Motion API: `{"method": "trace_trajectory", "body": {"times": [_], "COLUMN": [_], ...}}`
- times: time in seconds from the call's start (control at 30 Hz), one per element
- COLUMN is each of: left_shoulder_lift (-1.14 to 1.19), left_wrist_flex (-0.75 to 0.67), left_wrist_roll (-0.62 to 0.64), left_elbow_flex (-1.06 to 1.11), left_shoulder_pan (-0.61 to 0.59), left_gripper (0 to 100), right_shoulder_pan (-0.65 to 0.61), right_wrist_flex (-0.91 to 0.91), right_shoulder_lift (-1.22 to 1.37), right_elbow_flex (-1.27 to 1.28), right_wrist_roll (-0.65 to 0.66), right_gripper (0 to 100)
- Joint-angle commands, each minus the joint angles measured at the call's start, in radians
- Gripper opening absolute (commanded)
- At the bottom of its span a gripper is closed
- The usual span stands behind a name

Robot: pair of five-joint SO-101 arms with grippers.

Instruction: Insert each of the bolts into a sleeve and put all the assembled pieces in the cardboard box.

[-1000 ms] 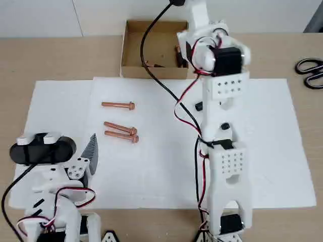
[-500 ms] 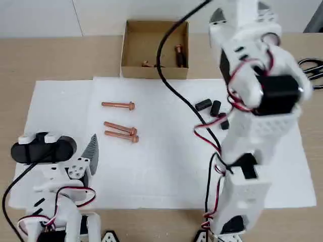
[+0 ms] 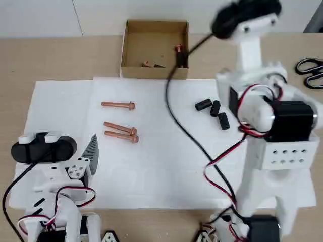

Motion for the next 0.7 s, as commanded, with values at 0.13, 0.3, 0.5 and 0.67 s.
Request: {"method": "trace_trajectory", "body": {"times": [0.13,0.3,0.5,0.67], "left_shoulder_lift": [-0.008,-0.008,-0.008,-0.008], "left_wrist_flex": [-0.023,-0.023,-0.023,-0.023], "left_wrist_roll": [-0.008,-0.008,-0.008,-0.008], "left_elbow_flex": [0.007,0.007,0.008,0.008], "left_shoulder_pan": [0.000,0.000,0.000,0.000], "left_gripper": [24,24,24,24], "right_shoulder_pan": [0.174,0.166,0.160,0.143], "right_wrist_flex": [-0.318,-0.395,-0.394,-0.352], "right_shoulder_lift": [-0.031,0.096,0.317,0.452], "right_elbow_flex": [0.525,0.621,0.555,0.466], "right_wrist_roll": [-0.034,-0.011,-0.014,-0.012], "right_gripper": [23.1,23.1,23.0,23.0]}}
